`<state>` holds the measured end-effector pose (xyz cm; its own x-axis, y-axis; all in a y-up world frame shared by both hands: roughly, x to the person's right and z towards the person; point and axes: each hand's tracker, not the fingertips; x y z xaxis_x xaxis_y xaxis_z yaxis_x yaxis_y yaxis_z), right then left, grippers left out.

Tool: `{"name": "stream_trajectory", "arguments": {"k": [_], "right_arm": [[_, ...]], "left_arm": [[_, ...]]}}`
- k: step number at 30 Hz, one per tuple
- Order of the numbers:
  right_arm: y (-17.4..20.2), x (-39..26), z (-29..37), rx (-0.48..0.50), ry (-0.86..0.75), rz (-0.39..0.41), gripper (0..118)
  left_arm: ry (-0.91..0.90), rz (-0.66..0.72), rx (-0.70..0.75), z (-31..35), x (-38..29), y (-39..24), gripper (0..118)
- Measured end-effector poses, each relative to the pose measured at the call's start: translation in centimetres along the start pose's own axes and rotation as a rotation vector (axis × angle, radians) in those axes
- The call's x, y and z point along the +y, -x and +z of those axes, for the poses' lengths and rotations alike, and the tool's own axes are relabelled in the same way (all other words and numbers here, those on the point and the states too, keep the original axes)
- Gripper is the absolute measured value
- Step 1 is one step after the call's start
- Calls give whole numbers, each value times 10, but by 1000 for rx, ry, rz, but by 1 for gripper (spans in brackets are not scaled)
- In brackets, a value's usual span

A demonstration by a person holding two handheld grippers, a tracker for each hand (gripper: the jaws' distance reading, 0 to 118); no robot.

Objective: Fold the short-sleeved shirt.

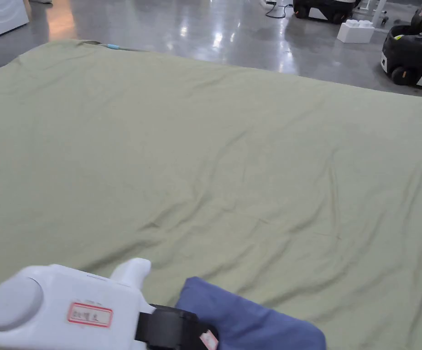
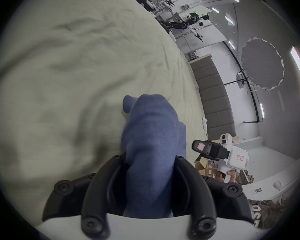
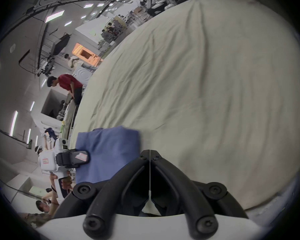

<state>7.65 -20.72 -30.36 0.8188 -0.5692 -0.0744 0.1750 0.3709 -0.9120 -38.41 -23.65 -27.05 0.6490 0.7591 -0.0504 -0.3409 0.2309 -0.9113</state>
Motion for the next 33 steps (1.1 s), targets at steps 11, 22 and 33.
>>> {"name": "stream_trajectory", "arguments": {"k": [11, 22, 33], "right_arm": [[63, -3, -11, 18, -8, 66, 3], [129, -10, -51, 5, 102, 222, 3], [149, -17, -68, -55, 115, 246, 3]], "left_arm": [[-125, 68, 236, 141, 20, 87, 41], [-199, 45, 476, 224, 42, 140, 41], [-241, 94, 689, 294, 84, 199, 41]]}}
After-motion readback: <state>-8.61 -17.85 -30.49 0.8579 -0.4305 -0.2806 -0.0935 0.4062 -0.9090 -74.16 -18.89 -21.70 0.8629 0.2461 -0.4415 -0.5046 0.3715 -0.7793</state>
